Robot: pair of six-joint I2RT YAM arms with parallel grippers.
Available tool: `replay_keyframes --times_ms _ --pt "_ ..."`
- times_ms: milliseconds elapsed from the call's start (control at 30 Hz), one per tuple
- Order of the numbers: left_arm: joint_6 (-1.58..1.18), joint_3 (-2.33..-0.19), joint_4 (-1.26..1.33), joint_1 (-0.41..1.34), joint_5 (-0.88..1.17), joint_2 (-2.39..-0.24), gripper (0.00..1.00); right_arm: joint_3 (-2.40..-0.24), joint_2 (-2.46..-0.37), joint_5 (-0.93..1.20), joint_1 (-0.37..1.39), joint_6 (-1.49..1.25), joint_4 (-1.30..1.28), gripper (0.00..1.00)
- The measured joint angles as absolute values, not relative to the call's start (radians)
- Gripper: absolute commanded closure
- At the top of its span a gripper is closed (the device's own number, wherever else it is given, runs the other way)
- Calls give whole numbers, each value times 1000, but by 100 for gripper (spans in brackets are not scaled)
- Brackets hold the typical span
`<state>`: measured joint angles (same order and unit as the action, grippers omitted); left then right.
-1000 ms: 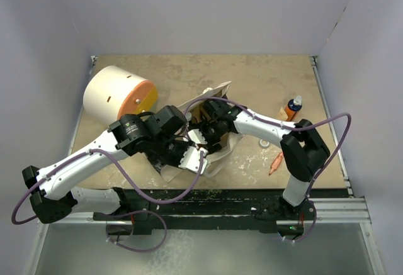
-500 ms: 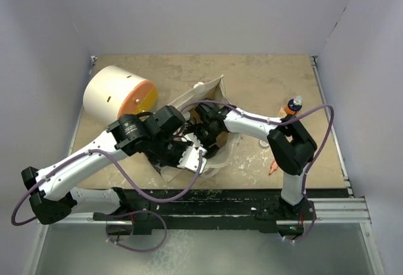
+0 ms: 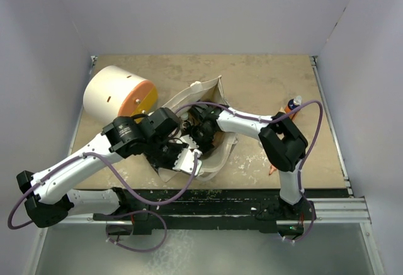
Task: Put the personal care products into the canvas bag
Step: Adjust the care product in the canvas bag.
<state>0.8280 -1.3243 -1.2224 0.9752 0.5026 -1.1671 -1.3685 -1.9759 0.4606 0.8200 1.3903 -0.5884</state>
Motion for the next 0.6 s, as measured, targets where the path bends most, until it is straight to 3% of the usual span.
replay_keyframes --times_ms 433,600 --pt "828 -1311 -1225 975 506 -1145 94 -1374 -1962 473 826 1362 -613 100" --pt "831 -1311 -1245 975 521 -1138 93 -1411 -1962 501 815 1317 -668 100"
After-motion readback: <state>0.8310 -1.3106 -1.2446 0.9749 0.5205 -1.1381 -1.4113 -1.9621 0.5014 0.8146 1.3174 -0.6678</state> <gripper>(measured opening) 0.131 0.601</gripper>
